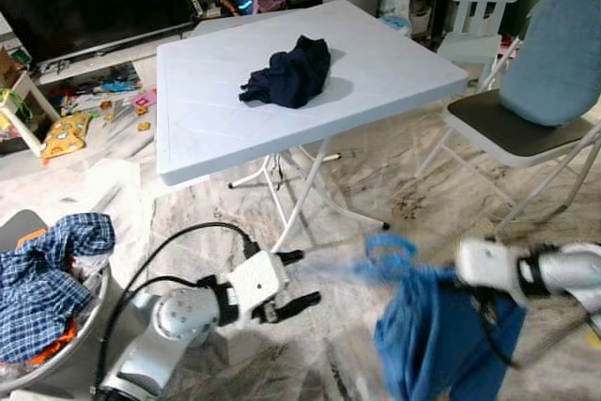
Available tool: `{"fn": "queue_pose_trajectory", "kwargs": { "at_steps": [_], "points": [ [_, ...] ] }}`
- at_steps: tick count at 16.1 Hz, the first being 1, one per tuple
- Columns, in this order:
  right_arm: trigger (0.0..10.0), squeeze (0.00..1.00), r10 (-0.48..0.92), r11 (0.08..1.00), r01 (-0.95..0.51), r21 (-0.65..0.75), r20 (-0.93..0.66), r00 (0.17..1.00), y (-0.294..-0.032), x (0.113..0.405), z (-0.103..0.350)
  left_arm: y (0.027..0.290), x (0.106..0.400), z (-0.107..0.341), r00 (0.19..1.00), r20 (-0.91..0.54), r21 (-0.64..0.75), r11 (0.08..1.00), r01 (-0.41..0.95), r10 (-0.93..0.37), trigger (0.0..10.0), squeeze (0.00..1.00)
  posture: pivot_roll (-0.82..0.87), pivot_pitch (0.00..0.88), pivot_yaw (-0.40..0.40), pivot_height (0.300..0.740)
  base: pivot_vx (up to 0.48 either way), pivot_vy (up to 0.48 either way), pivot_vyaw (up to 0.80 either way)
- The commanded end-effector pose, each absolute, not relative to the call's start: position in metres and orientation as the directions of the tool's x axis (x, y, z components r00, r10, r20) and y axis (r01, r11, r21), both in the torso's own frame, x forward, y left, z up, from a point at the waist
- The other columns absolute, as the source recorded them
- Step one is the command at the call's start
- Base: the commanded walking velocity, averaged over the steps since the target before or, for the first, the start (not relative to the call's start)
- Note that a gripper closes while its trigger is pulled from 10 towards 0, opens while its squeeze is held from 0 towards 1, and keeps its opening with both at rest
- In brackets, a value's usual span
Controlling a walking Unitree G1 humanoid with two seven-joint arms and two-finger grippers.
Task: Hang hanger
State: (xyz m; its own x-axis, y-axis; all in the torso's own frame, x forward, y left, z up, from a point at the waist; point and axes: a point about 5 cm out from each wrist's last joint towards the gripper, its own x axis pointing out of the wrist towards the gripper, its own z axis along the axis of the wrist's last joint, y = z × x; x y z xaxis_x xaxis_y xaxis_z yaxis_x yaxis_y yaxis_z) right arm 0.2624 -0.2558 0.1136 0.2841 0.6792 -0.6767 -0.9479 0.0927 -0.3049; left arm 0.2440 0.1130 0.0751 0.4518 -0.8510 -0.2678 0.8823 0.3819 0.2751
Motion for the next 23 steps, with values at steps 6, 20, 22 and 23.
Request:
{"fn": "queue_pose_trajectory", "kwargs": {
  "at_steps": [6, 20, 22, 23],
  "points": [
    [10.0, 0.0, 0.769, 0.058, -0.94, -0.336, -0.585, 0.257, -0.247, 0.256, 0.143, 0.113, 0.245, 0.069, 0.434, -0.286, 0.304, 0.349, 0.887, -0.854, 10.0, 1.0, -0.22, 0.0, 0.146, 0.74, 0.0, 0.0, 0.0],
    [10.0, 0.0, 0.631, 0.269, -0.753, -0.601, -0.48, 0.609, -0.218, 0.3, 0.132, 0.09, 0.246, 0.073, 0.347, -0.258, 0.162, 0.313, 0.936, -0.902, 10.0, 1.0, -0.23, 0.0, 0.146, 0.74, 0.0, 0.0, 0.0],
    [10.0, 0.0, 0.646, 0.179, -0.779, -0.601, -0.525, 0.554, -0.222, 0.29, 0.126, 0.093, 0.248, 0.078, 0.349, -0.256, 0.183, 0.309, 0.933, -0.901, 10.0, 1.0, -0.22, 0.0, 0.144, 0.74, 0.0, 0.0, 0.0],
    [10.0, 0.0, 0.644, 0.152, -0.788, -0.597, -0.545, 0.537, -0.227, 0.287, 0.126, 0.095, 0.25, 0.08, 0.352, -0.259, 0.186, 0.311, 0.932, -0.9, 10.0, 1.0, -0.22, 0.0, 0.144, 0.74, 0.0, 0.0, 0.0]
  ]
}}
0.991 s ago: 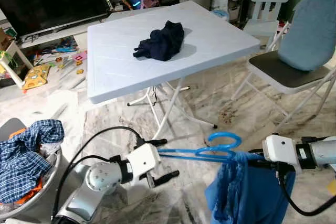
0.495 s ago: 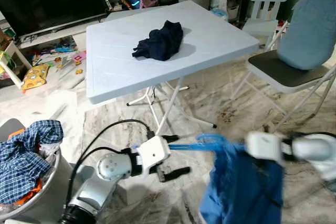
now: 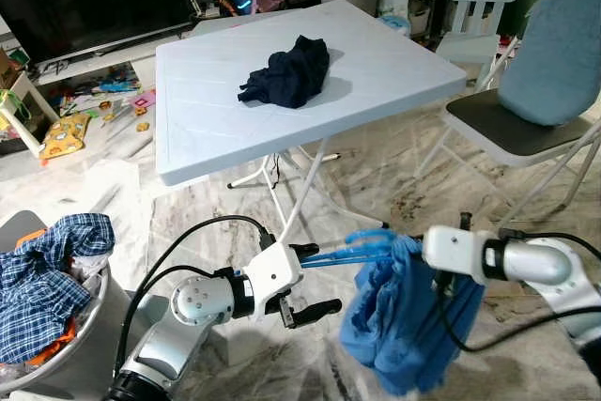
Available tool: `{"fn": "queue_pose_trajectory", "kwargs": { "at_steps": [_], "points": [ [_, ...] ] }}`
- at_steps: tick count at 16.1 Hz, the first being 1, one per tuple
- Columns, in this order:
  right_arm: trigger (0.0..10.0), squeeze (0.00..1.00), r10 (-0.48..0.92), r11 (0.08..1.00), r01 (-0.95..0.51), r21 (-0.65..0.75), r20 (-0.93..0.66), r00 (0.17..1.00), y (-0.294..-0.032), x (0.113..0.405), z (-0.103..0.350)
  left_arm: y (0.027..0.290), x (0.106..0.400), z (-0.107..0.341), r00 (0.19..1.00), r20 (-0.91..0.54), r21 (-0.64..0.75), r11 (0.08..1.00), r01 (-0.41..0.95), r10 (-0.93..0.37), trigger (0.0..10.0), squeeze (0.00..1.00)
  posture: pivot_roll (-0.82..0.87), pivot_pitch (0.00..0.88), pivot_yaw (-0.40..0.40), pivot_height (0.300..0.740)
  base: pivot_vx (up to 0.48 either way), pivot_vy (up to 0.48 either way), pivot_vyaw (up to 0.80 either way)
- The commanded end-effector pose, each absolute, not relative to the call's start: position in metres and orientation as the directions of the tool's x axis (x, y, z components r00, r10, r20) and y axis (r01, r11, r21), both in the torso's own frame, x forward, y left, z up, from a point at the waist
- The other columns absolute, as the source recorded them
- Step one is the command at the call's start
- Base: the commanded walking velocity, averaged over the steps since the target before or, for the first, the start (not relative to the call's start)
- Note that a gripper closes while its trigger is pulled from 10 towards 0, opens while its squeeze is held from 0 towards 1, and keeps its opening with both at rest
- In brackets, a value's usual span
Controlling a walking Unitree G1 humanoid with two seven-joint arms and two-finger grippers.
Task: Hang hanger
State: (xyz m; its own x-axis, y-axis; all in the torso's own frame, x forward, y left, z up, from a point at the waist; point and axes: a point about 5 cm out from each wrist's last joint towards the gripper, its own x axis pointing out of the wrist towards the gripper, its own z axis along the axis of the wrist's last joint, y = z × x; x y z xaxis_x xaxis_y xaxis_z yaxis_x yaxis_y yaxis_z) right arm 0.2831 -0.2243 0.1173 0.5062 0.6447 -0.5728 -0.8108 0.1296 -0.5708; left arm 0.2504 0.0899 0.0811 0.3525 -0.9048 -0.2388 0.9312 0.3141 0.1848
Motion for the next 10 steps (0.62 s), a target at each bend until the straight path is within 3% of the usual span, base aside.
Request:
{"fn": "queue_pose_trajectory", "kwargs": {
  "at_steps": [1, 3, 5, 7, 10],
  "points": [
    [10.0, 0.0, 0.613, 0.127, -0.8, -0.586, -0.588, 0.527, -0.238, 0.284, 0.125, 0.1, 0.251, 0.082, 0.348, -0.273, 0.187, 0.305, 0.934, -0.897, 10.0, 1.0, -0.23, 0.0, 0.144, 0.74, 0.0, 0.0, 0.0],
    [10.0, 0.0, 0.549, 0.12, -0.77, -0.627, -0.604, 0.577, -0.246, 0.291, 0.126, 0.099, 0.251, 0.087, 0.356, -0.26, 0.18, 0.317, 0.931, -0.898, 10.0, 1.0, -0.23, 0.0, 0.146, 0.74, 0.0, 0.0, 0.0],
    [10.0, 0.0, 0.577, 0.197, -0.751, -0.63, -0.545, 0.609, -0.236, 0.296, 0.128, 0.095, 0.254, 0.083, 0.39, -0.264, 0.215, 0.341, 0.915, -0.882, 10.0, 1.0, -0.23, 0.0, 0.147, 0.74, 0.0, 0.0, 0.0],
    [10.0, 0.0, 0.595, 0.154, -0.752, -0.641, -0.547, 0.589, -0.233, 0.292, 0.123, 0.103, 0.263, 0.069, 0.518, -0.311, 0.372, 0.4, 0.838, -0.797, 10.0, 1.0, -0.23, 0.0, 0.147, 0.74, 0.0, 0.0, 0.0],
    [10.0, 0.0, 0.56, 0.117, -0.759, -0.64, -0.589, 0.583, -0.242, 0.291, 0.12, 0.107, 0.261, 0.075, 0.497, -0.287, 0.325, 0.405, 0.855, -0.819, 10.0, 1.0, -0.23, 0.0, 0.143, 0.74, 0.0, 0.0, 0.0]
  ]
}}
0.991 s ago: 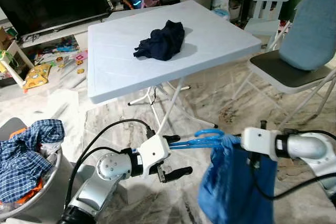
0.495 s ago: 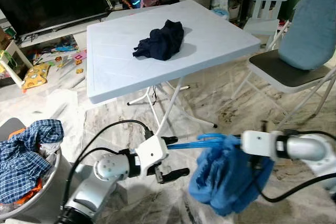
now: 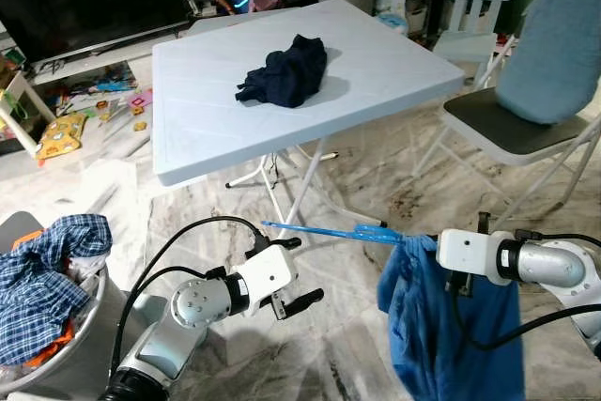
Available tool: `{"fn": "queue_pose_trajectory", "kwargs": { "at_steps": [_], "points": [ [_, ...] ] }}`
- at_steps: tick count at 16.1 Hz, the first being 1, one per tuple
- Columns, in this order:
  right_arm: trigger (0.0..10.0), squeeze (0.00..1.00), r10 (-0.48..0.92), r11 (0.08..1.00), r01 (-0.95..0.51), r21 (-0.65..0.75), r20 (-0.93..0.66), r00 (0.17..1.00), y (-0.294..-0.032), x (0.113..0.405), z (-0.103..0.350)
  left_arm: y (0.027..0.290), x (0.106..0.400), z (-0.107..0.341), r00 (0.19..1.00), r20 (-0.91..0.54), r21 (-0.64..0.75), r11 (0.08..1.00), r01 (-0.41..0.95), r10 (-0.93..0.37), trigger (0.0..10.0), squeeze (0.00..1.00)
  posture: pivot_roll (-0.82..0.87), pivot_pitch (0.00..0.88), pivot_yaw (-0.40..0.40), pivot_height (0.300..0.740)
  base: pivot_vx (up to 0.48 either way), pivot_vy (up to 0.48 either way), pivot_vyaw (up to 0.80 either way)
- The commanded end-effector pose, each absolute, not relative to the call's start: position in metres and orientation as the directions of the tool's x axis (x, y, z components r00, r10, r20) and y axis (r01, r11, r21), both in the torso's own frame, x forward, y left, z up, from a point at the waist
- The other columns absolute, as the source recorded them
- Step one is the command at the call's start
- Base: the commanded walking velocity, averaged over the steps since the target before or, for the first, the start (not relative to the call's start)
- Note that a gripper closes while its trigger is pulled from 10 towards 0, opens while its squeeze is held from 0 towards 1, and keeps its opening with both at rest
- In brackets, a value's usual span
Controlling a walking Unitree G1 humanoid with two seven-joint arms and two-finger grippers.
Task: Hang hanger
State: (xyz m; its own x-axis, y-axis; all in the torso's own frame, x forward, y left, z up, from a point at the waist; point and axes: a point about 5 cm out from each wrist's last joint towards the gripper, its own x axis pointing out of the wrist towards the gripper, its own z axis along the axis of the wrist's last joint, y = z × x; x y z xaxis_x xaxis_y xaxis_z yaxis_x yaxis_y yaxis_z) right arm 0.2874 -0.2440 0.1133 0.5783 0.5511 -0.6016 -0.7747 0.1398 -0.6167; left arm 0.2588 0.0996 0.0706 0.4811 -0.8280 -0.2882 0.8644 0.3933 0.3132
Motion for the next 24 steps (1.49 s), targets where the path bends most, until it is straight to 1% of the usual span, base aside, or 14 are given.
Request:
{"fn": "queue_pose_trajectory", "kwargs": {
  "at_steps": [1, 3, 4, 5, 6, 11, 12, 13, 14, 17, 20, 21, 22, 24],
  "points": [
    [10.0, 0.0, 0.561, 0.105, -0.77, -0.629, -0.601, 0.569, -0.243, 0.29, 0.12, 0.106, 0.261, 0.078, 0.479, -0.274, 0.321, 0.391, 0.863, -0.834, 10.0, 1.0, -0.23, 0.0, 0.142, 0.74, 0.0, 0.0, 0.0],
    [10.0, 0.0, 0.585, 0.064, -0.799, -0.598, -0.626, 0.516, -0.243, 0.284, 0.12, 0.104, 0.264, 0.08, 0.484, -0.256, 0.365, 0.38, 0.85, -0.837, 10.0, 1.0, -0.23, 0.0, 0.142, 0.74, 0.0, 0.0, 0.0],
    [10.0, 0.0, 0.591, 0.048, -0.814, -0.58, -0.64, 0.491, -0.246, 0.281, 0.12, 0.106, 0.266, 0.081, 0.488, -0.252, 0.376, 0.38, 0.845, -0.836, 10.0, 0.93, -0.23, 0.0, 0.141, 0.74, 0.0, 0.0, 0.0],
    [10.0, 0.0, 0.591, 0.041, -0.822, -0.568, -0.65, 0.478, -0.249, 0.279, 0.121, 0.108, 0.268, 0.082, 0.488, -0.254, 0.374, 0.38, 0.846, -0.835, 10.0, 0.31, -0.23, 0.0, 0.141, 0.74, 0.0, 0.0, 0.0],
    [10.0, 0.0, 0.604, 0.042, -0.83, -0.556, -0.648, 0.464, -0.25, 0.277, 0.124, 0.11, 0.268, 0.081, 0.484, -0.262, 0.378, 0.373, 0.847, -0.835, 10.0, 0.0, -0.23, 0.0, 0.141, 0.74, 0.0, 0.0, 0.0],
    [10.0, 0.0, 0.706, 0.025, -0.855, -0.518, -0.597, 0.382, -0.245, 0.27, 0.145, 0.104, 0.261, 0.071, 0.37, -0.296, 0.325, 0.271, 0.906, -0.881, 10.0, 0.0, -0.24, 0.0, 0.142, 0.74, 0.0, 0.0, 0.0],
    [10.0, 0.0, 0.726, 0.015, -0.864, -0.503, -0.589, 0.356, -0.243, 0.267, 0.148, 0.1, 0.262, 0.072, 0.357, -0.288, 0.314, 0.265, 0.912, -0.889, 3.5, 0.0, -0.24, 0.0, 0.142, 0.74, 0.0, 0.0, 0.0],
    [10.0, 0.0, 0.735, 0.012, -0.869, -0.494, -0.585, 0.343, -0.241, 0.266, 0.15, 0.098, 0.263, 0.072, 0.355, -0.282, 0.312, 0.264, 0.912, -0.891, 0.7, 0.0, -0.24, 0.0, 0.142, 0.74, 0.0, 0.0, 0.0],
    [10.0, 0.0, 0.743, -0.001, -0.877, -0.481, -0.587, 0.321, -0.24, 0.264, 0.151, 0.094, 0.265, 0.074, 0.351, -0.273, 0.312, 0.263, 0.913, -0.896, 0.0, 0.0, -0.24, 0.0, 0.142, 0.74, 0.0, 0.0, 0.0],
    [10.0, 0.0, 0.703, -0.073, -0.877, -0.474, -0.648, 0.292, -0.241, 0.259, 0.142, 0.088, 0.27, 0.08, 0.335, -0.249, 0.321, 0.249, 0.914, -0.908, 0.0, 0.0, -0.24, 0.0, 0.143, 0.74, 0.0, 0.0, 0.0],
    [10.0, 0.0, 0.7, -0.067, -0.868, -0.493, -0.643, 0.311, -0.237, 0.261, 0.139, 0.085, 0.271, 0.086, 0.323, -0.221, 0.299, 0.251, 0.921, -0.92, 0.0, 0.0, -0.24, 0.0, 0.144, 0.74, 0.0, 0.0, 0.0],
    [10.0, 0.0, 0.684, -0.064, -0.845, -0.531, -0.64, 0.35, -0.236, 0.266, 0.138, 0.083, 0.268, 0.084, 0.297, -0.236, 0.296, 0.223, 0.929, -0.925, 1.8, 0.0, -0.24, 0.0, 0.144, 0.74, 0.0, 0.0, 0.0],
    [10.0, 0.0, 0.683, -0.064, -0.842, -0.536, -0.639, 0.354, -0.236, 0.267, 0.138, 0.083, 0.266, 0.084, 0.288, -0.234, 0.283, 0.218, 0.934, -0.929, 1.3, 0.0, -0.24, 0.0, 0.144, 0.74, 0.0, 0.0, 0.0],
    [10.0, 0.0, 0.669, -0.054, -0.822, -0.567, -0.632, 0.392, -0.238, 0.271, 0.138, 0.082, 0.264, 0.084, 0.274, -0.24, 0.272, 0.207, 0.94, -0.931, 3.1, 0.0, -0.24, 0.0, 0.14, 0.74, 0.0, 0.0, 0.0]
  ]
}}
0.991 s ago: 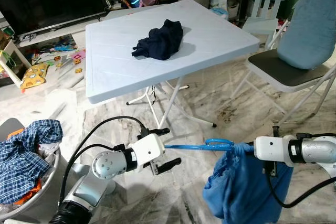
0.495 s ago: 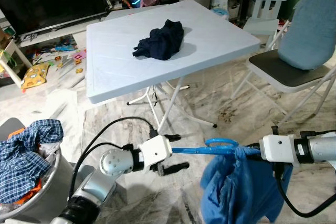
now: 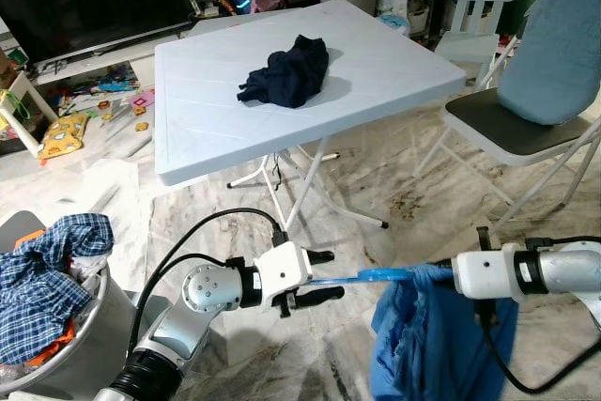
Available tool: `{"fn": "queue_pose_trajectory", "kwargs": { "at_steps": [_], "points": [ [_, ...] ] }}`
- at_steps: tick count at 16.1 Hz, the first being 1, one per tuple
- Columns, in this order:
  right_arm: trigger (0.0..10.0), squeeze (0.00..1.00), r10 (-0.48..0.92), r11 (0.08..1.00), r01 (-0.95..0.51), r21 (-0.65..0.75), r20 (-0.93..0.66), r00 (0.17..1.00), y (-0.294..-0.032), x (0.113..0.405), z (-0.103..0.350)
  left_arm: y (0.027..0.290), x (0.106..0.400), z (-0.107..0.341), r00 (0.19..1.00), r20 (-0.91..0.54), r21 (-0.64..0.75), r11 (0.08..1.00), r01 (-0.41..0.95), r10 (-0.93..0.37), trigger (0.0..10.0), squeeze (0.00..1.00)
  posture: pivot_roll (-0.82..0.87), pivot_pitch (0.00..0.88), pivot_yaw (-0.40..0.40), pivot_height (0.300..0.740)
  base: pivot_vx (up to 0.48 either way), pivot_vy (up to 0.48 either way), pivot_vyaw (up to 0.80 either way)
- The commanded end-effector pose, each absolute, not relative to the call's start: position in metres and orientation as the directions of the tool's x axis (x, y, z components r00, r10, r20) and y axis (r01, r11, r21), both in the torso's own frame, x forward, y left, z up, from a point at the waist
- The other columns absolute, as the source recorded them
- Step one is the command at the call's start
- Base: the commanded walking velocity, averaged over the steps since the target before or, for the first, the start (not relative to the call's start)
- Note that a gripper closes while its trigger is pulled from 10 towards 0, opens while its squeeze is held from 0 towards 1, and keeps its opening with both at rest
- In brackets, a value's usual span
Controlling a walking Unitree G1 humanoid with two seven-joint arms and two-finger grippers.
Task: Hang hanger
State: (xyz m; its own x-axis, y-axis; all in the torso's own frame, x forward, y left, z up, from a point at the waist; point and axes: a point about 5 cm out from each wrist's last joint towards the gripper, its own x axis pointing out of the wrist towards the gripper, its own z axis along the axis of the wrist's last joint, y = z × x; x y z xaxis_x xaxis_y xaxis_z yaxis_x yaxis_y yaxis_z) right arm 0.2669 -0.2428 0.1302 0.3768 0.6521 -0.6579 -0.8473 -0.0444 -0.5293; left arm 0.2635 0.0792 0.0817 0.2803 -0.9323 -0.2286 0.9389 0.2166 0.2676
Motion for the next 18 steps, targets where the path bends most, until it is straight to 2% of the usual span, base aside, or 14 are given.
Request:
{"fn": "queue_pose_trajectory", "kwargs": {
  "at_steps": [1, 2, 4, 5, 6, 10, 11, 14, 15, 17, 18],
  "points": [
    [10.0, 0.0, 0.659, -0.061, -0.812, -0.581, -0.634, 0.404, -0.239, 0.273, 0.138, 0.082, 0.264, 0.084, 0.274, -0.236, 0.265, 0.21, 0.941, -0.932, 2.5, 0.0, -0.24, 0.0, 0.14, 0.74, 0.0, 0.0, 0.0],
    [10.0, 0.0, 0.663, -0.048, -0.805, -0.591, -0.621, 0.417, -0.238, 0.275, 0.139, 0.082, 0.265, 0.084, 0.273, -0.24, 0.271, 0.206, 0.94, -0.932, 0.0, 0.0, -0.24, 0.0, 0.14, 0.74, 0.0, 0.0, 0.0],
    [10.0, 0.0, 0.674, -0.037, -0.797, -0.603, -0.604, 0.426, -0.237, 0.276, 0.141, 0.084, 0.263, 0.08, 0.263, -0.257, 0.258, 0.196, 0.946, -0.93, 0.0, 0.0, -0.24, 0.0, 0.141, 0.74, 0.0, 0.0, 0.0],
    [10.0, 0.0, 0.68, -0.032, -0.791, -0.611, -0.593, 0.431, -0.236, 0.277, 0.143, 0.085, 0.262, 0.078, 0.251, -0.274, 0.248, 0.184, 0.951, -0.928, 0.4, 0.0, -0.24, 0.0, 0.141, 0.74, 0.0, 0.0, 0.0],
    [10.0, 0.0, 0.685, -0.027, -0.785, -0.619, -0.583, 0.437, -0.236, 0.278, 0.145, 0.087, 0.259, 0.075, 0.23, -0.3, 0.235, 0.161, 0.958, -0.926, 10.0, 0.0, -0.24, 0.0, 0.141, 0.74, 0.0, 0.0, 0.0],
    [10.0, 0.0, 0.695, -0.025, -0.776, -0.63, -0.569, 0.44, -0.235, 0.279, 0.147, 0.091, 0.259, 0.067, 0.212, -0.347, 0.219, 0.141, 0.966, -0.914, 10.0, 0.0, -0.24, 0.0, 0.14, 0.74, 0.0, 0.0, 0.0],
    [10.0, 0.0, 0.697, -0.025, -0.774, -0.632, -0.566, 0.44, -0.235, 0.279, 0.148, 0.092, 0.26, 0.067, 0.215, -0.35, 0.215, 0.146, 0.966, -0.912, 10.0, 1.0, -0.25, 0.0, 0.14, 0.74, 0.0, 0.0, 0.0],
    [10.0, 0.0, 0.703, -0.026, -0.772, -0.635, -0.561, 0.438, -0.234, 0.279, 0.149, 0.096, 0.263, 0.064, 0.218, -0.373, 0.212, 0.146, 0.966, -0.902, 10.0, 1.0, -0.25, 0.0, 0.139, 0.74, 0.0, 0.0, 0.0],
    [10.0, 0.0, 0.712, -0.028, -0.77, -0.638, -0.553, 0.432, -0.232, 0.279, 0.15, 0.098, 0.266, 0.062, 0.227, -0.393, 0.221, 0.148, 0.964, -0.891, 10.0, 0.0, -0.25, 0.0, 0.139, 0.74, 0.0, 0.0, 0.0],
    [10.0, 0.0, 0.717, -0.026, -0.769, -0.638, -0.548, 0.43, -0.231, 0.279, 0.151, 0.1, 0.269, 0.06, 0.224, -0.413, 0.224, 0.14, 0.964, -0.883, 10.0, 0.0, -0.25, 0.0, 0.139, 0.74, 0.0, 0.0, 0.0],
    [10.0, 0.0, 0.718, -0.027, -0.77, -0.638, -0.548, 0.429, -0.231, 0.278, 0.15, 0.1, 0.271, 0.06, 0.23, -0.409, 0.223, 0.148, 0.964, -0.883, 4.9, 0.0, -0.25, 0.0, 0.14, 0.74, 0.0, 0.0, 0.0]
  ]
}}
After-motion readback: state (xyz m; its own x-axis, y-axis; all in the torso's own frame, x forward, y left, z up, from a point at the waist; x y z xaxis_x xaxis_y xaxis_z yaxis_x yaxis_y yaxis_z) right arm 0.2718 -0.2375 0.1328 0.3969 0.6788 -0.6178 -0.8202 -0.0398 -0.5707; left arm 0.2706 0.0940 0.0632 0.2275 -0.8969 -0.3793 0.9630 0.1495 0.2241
